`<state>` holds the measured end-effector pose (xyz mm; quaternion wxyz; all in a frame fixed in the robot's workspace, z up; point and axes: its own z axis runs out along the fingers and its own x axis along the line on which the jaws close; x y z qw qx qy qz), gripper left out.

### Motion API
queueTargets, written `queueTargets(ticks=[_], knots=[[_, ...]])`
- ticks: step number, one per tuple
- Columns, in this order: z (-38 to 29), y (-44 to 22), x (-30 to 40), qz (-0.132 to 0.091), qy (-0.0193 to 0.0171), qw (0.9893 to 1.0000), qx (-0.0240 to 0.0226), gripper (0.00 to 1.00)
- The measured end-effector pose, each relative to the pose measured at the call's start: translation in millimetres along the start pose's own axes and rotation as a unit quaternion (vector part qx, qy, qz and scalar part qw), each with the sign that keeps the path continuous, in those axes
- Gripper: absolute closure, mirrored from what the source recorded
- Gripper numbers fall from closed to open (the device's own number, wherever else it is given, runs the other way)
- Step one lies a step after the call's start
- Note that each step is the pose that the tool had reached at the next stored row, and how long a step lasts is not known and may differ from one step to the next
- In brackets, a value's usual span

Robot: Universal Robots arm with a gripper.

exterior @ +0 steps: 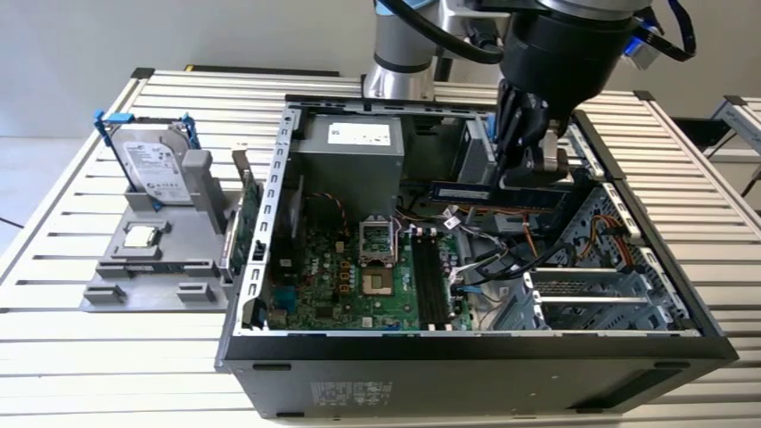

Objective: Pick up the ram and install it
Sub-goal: 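Insert the ram into the slot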

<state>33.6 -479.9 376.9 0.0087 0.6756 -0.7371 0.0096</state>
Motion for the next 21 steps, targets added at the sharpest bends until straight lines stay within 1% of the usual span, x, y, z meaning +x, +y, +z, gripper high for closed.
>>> queueTargets(ticks=[4, 18, 21], knots=[[0.0, -1.1, -0.1, 0.000, 0.0000, 1.0000, 0.0000, 1.00], [0.0, -1.4, -0.1, 0.000, 0.0000, 1.0000, 0.0000, 1.00], [0.0, -1.4, -0.1, 0.003, 0.0000, 1.0000, -0.0001, 1.00]])
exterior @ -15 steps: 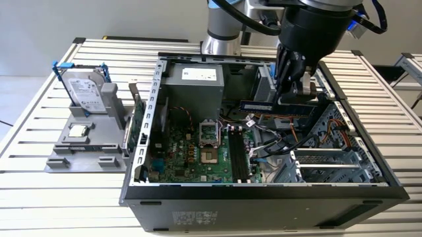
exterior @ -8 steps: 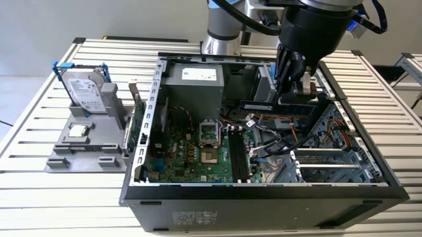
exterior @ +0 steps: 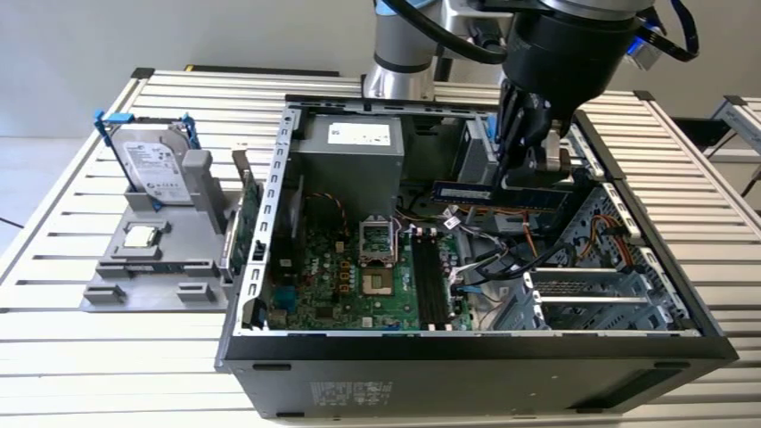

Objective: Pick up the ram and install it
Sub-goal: 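Insert the ram into the slot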

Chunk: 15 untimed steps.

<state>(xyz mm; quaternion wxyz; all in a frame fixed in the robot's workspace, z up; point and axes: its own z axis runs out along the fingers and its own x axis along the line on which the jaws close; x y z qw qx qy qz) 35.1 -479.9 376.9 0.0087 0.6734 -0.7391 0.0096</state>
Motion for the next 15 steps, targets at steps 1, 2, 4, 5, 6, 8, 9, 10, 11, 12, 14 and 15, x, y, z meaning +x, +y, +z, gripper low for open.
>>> queueTargets(ticks=[1, 2, 4, 5, 6, 8, 9, 10, 11, 12, 14, 15], knots=[[0.0, 0.0, 0.0, 0.002, 0.0000, 1.0000, -0.0001, 1.00], [0.0, 0.0, 0.0, 0.004, 0.0000, 1.0000, -0.0001, 1.00], [0.0, 0.0, 0.0, 0.009, 0.0000, 1.0000, -0.0002, 1.00], [0.1, 0.0, 0.0, 0.012, 0.0000, 0.9999, -0.0003, 1.00], [0.1, 0.0, 0.0, 0.015, 0.0000, 0.9999, -0.0004, 1.00], [0.0, 0.0, 0.0, 0.020, 0.0000, 0.9998, -0.0005, 1.00], [0.0, 0.0, 0.0, 0.023, 0.0000, 0.9997, -0.0006, 1.00], [0.1, 0.0, 0.0, 0.025, 0.0000, 0.9997, -0.0007, 1.00], [0.0, 0.0, 0.0, 0.028, 0.0001, 0.9996, -0.0007, 1.00], [0.0, 0.0, 0.0, 0.030, 0.0000, 0.9995, -0.0008, 1.00], [0.0, 0.0, 0.0, 0.035, 0.0001, 0.9994, -0.0009, 1.00], [0.0, 0.0, 0.0, 0.038, 0.0001, 0.9993, -0.0010, 1.00]])
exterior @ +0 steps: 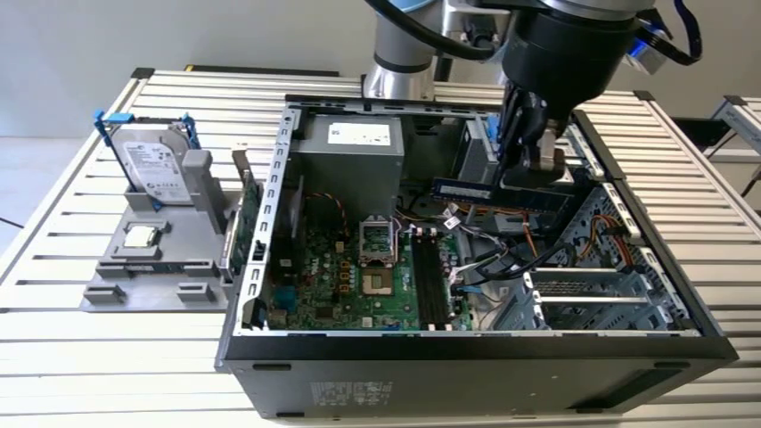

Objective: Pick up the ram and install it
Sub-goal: 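Insert the ram into the slot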

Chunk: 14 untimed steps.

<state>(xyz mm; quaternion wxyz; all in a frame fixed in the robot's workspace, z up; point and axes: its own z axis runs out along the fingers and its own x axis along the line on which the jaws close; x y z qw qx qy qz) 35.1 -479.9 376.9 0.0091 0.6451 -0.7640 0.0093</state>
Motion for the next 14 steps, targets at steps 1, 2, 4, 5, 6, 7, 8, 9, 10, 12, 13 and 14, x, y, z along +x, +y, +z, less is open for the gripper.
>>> queueTargets(ticks=[1, 2, 4, 5, 6, 7, 8, 9, 10, 12, 13, 14], knots=[[0.0, 0.0, 0.0, 0.002, 0.0000, 1.0000, -0.0001, 1.00], [0.0, 0.0, 0.0, 0.005, 0.0000, 1.0000, -0.0001, 1.00], [0.0, 0.0, 0.0, 0.010, 0.0000, 1.0000, -0.0003, 1.00], [0.0, 0.0, 0.0, 0.012, 0.0000, 0.9999, -0.0003, 1.00], [0.0, 0.0, 0.0, 0.015, 0.0000, 0.9999, -0.0004, 1.00], [0.0, 0.0, 0.0, 0.017, 0.0001, 0.9999, -0.0005, 1.00], [0.0, 0.0, 0.0, 0.019, 0.0001, 0.9998, -0.0005, 1.00], [0.0, 0.0, 0.0, 0.022, 0.0000, 0.9998, -0.0006, 1.00], [0.0, 0.0, 0.0, 0.024, 0.0001, 0.9997, -0.0006, 1.00], [0.0, 0.0, 0.0, 0.029, 0.0001, 0.9996, -0.0007, 1.00], [0.0, 0.0, 0.0, 0.031, 0.0000, 0.9995, -0.0008, 1.00], [0.0, 0.0, 0.0, 0.034, 0.0001, 0.9994, -0.0009, 1.00]])
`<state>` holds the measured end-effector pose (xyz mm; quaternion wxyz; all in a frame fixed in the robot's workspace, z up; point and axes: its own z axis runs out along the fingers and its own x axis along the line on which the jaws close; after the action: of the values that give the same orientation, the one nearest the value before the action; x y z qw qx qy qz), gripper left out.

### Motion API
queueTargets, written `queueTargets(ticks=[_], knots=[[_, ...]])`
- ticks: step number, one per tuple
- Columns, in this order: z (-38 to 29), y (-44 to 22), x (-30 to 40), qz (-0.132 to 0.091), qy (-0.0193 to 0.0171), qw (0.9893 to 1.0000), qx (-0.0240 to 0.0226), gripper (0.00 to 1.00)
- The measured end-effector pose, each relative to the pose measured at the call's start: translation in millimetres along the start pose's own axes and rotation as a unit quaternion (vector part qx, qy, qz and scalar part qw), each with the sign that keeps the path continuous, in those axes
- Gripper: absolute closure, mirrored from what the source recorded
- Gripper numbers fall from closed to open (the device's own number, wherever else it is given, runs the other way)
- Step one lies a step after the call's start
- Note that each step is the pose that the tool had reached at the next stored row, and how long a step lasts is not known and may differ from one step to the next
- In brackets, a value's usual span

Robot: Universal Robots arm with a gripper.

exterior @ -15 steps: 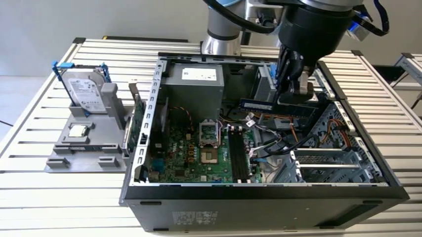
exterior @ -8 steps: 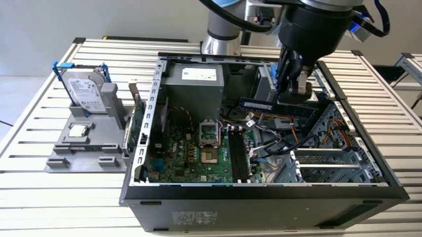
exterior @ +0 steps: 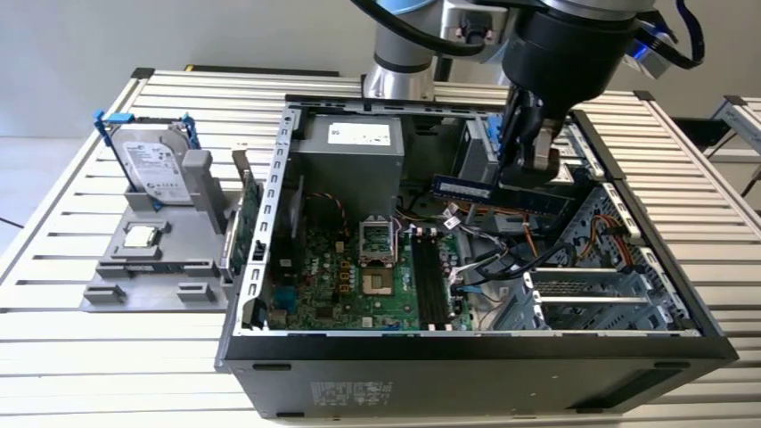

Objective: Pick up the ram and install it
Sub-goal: 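Insert the ram into the slot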

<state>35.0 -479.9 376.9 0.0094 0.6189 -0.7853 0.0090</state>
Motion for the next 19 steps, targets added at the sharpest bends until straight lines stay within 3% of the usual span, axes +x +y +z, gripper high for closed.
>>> queueTargets(ticks=[19], knots=[[0.0, 0.0, 0.0, 0.046, 0.0001, 0.9989, -0.0012, 1.00]])
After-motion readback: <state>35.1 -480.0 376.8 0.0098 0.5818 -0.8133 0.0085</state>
